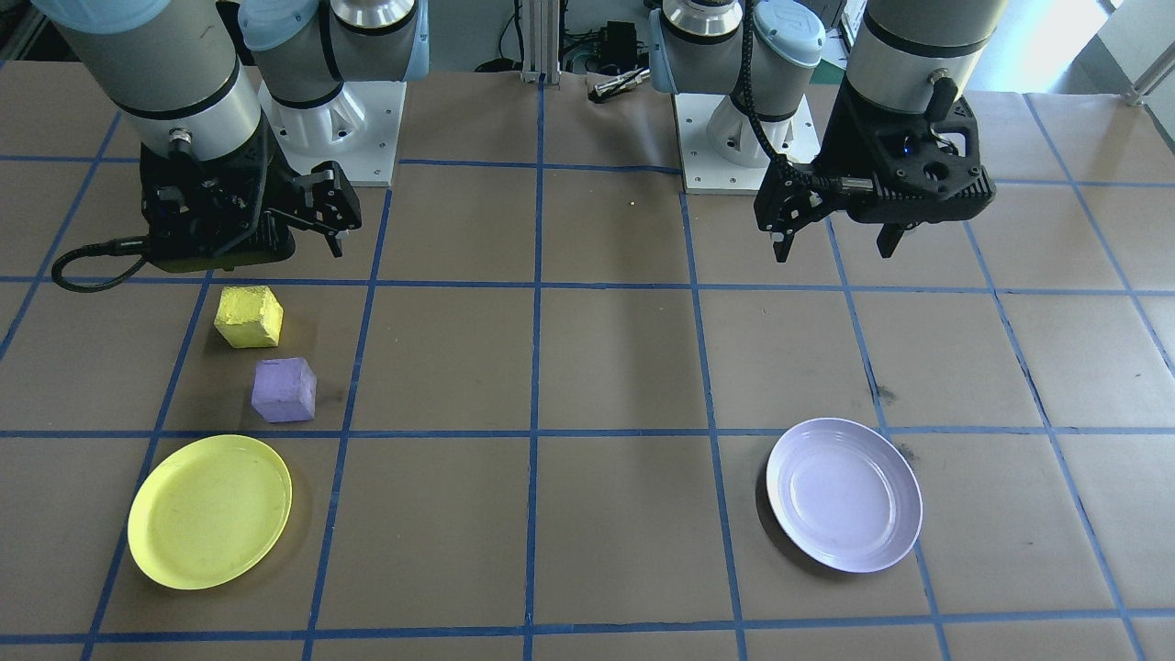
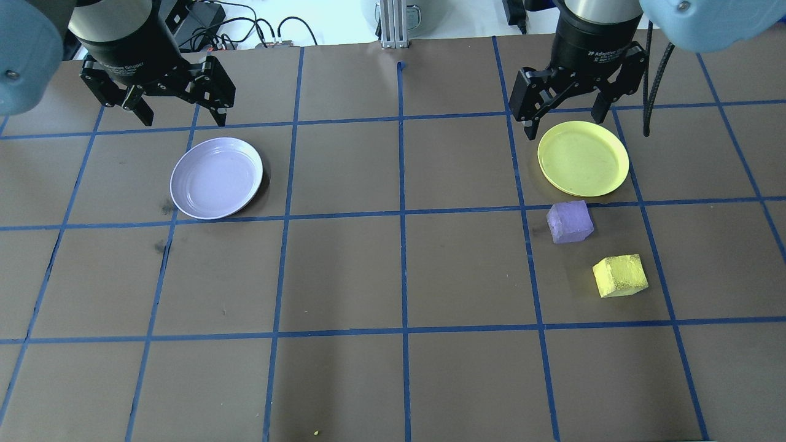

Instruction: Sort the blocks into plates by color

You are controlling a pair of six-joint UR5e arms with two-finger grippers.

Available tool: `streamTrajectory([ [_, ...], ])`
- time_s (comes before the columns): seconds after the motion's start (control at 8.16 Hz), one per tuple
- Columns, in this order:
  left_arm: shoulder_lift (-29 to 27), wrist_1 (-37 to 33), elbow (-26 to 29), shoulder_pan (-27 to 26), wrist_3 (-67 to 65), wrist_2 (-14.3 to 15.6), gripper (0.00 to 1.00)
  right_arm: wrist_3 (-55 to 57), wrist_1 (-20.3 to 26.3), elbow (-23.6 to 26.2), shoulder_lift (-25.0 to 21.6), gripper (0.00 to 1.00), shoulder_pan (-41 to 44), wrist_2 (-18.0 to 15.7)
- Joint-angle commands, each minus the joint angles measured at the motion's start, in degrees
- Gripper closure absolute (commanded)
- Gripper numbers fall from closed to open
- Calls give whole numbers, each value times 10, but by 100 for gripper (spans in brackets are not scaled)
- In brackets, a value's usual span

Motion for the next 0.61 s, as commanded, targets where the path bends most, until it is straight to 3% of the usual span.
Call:
streamTrajectory([
  [0.0, 1, 0, 0, 0, 0, 0, 0, -5, -2, 2, 4, 0, -10, 1],
  [0.49, -7, 5, 1, 1, 1, -1, 0, -37, -29, 93, -33, 0, -48, -7],
])
